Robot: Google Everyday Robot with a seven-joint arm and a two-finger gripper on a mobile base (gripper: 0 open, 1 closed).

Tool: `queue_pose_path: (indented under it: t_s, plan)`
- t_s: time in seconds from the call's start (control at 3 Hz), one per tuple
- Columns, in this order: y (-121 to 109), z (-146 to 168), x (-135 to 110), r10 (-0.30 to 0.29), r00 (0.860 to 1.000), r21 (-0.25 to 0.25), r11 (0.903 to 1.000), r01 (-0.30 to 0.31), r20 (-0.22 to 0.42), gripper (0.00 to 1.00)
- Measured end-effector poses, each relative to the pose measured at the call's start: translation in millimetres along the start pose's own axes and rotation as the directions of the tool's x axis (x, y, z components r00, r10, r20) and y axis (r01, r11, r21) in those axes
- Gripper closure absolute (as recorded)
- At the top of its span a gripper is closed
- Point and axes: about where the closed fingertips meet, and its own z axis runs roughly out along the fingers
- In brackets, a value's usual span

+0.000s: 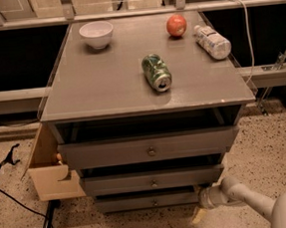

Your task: Open bottom drawer

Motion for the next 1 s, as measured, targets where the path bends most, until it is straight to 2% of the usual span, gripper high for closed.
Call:
queue_pose_path:
  t_s: [0.67,1.0]
  plan:
    - [7.8,15.5,7.5,-0.029,0.997,-0.028,0.9992,0.027,-0.074,0.00]
    - [16.5,17.9,2.8,-0.052,0.991,-0.063,0.9970,0.045,-0.121,0.00]
